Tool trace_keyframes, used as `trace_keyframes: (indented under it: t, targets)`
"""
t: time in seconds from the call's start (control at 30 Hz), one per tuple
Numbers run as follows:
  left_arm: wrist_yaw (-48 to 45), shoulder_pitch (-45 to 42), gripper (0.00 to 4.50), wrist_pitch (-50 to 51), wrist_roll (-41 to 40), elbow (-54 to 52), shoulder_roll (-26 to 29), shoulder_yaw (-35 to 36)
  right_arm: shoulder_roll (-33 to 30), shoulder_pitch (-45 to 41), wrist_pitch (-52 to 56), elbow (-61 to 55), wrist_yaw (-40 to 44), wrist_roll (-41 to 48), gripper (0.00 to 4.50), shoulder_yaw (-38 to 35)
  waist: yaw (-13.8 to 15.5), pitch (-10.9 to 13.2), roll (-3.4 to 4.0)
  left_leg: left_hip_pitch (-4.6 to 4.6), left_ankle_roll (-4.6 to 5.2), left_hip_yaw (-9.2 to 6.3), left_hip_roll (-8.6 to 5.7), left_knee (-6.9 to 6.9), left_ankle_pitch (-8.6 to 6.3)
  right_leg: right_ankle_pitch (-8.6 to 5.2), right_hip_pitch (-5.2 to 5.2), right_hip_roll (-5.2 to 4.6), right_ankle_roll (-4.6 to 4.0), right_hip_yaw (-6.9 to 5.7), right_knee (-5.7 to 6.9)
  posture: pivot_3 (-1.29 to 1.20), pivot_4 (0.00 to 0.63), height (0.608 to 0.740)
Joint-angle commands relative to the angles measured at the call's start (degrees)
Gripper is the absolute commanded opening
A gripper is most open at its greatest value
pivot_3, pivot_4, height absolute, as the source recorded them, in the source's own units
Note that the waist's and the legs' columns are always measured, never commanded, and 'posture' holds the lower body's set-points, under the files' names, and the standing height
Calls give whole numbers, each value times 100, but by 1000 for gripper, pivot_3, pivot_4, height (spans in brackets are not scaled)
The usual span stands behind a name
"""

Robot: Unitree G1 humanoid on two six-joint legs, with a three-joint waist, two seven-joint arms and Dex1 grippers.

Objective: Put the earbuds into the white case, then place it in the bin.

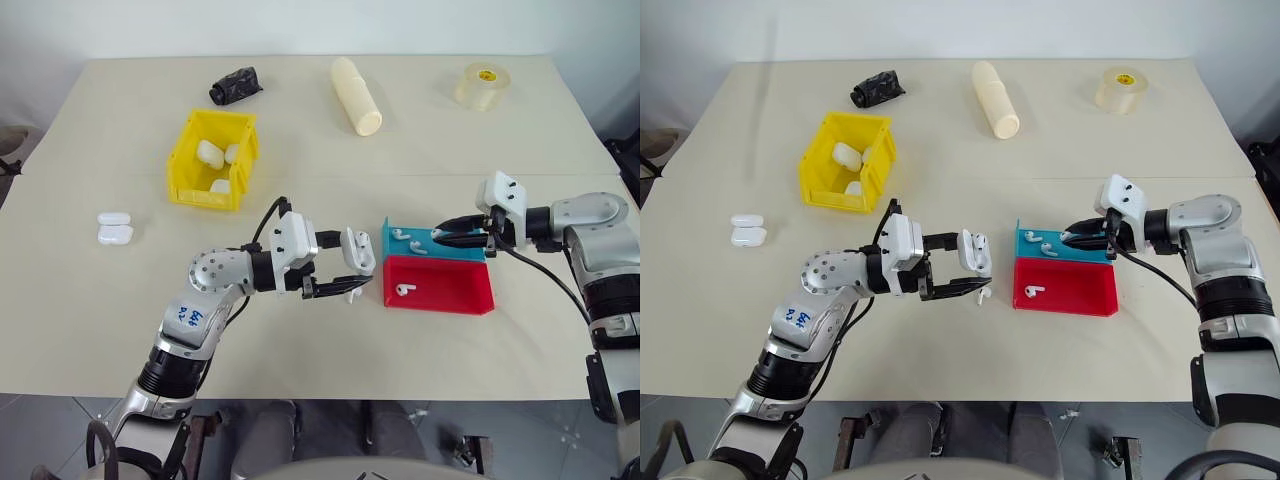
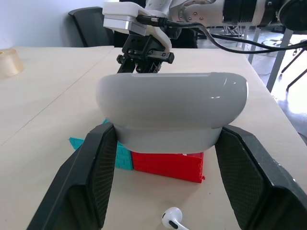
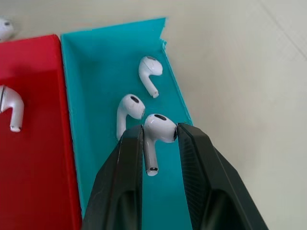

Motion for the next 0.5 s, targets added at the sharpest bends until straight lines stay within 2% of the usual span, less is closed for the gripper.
trace_keyframes:
  t: [0.03, 0.2, 0.37, 0.5]
  targets:
    - [56, 48, 2757, -136, -66, -298, -19, 34, -11, -138, -21, 147, 301, -103, 1090, 19, 0, 0, 0, 0, 0, 0, 0, 0, 0, 0, 0, 0, 0, 0, 0, 0, 150, 740]
    - [93, 65, 2757, -147, -68, -311, -12, 34, 14, -65, 157, 116, 579, -130, 1090, 38, 2, 0, 0, 0, 0, 0, -1, 1, 0, 0, 0, -1, 0, 0, 1, 0, 150, 740]
    - [98, 32, 2757, -159, -70, -283, -12, 39, 7, -169, 28, 193, 522, -221, 2659, -12, 2, 0, 0, 0, 0, 0, 0, 2, 0, 0, 0, -1, 0, 0, 1, 0, 150, 740]
    - [85, 17, 2757, -168, -74, -264, -10, 38, -92, -352, -79, 97, 499, -495, 2659, 132, 1, 0, 1, 0, 0, 0, -1, 2, 0, 0, 0, -1, 0, 0, 1, 0, 150, 740]
